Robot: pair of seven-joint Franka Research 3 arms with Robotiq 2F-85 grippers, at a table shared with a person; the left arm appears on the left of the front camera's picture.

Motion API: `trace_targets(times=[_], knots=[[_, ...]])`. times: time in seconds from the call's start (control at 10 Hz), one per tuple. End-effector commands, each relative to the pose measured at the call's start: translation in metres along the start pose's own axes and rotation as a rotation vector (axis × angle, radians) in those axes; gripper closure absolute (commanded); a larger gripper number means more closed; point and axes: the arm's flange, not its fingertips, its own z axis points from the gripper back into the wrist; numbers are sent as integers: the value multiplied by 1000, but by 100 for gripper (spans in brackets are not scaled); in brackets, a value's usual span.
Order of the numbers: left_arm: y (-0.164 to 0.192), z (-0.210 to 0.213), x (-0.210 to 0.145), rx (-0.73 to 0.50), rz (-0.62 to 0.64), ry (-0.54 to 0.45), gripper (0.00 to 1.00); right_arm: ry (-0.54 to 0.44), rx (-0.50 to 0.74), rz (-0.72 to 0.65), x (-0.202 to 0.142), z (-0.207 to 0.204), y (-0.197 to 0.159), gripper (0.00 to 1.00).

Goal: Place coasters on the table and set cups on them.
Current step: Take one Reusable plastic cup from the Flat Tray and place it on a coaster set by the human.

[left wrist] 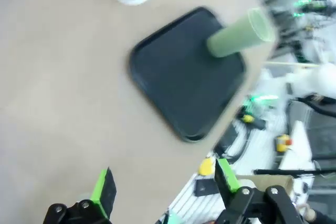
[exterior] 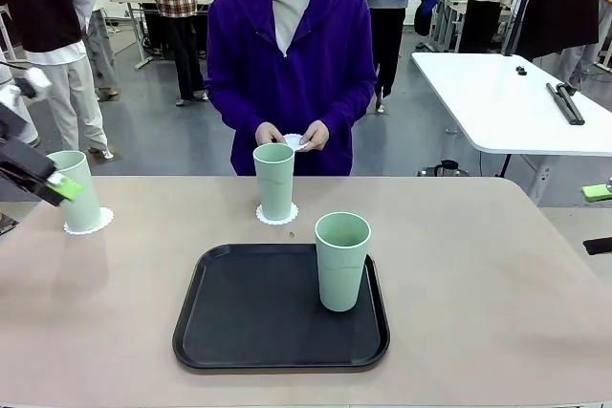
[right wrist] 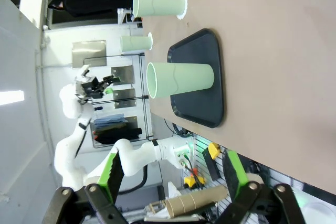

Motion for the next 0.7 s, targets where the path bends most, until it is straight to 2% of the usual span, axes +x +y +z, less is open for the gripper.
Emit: trace_targets(times=[0.0, 0.2, 0.4, 0.6], knots=[[49, 27, 3, -331, 14, 28, 0, -1, 19, 1, 2, -1, 2, 0], [90, 41, -20, -468, 115, -11, 0, -1, 19, 1, 2, -1, 2, 0], [128, 55, -28, -549, 220, -41, 0, -1, 19, 1, 2, -1, 2, 0], [156, 54, -55, -594, 307, -119, 0, -1, 19, 1, 2, -1, 2, 0]])
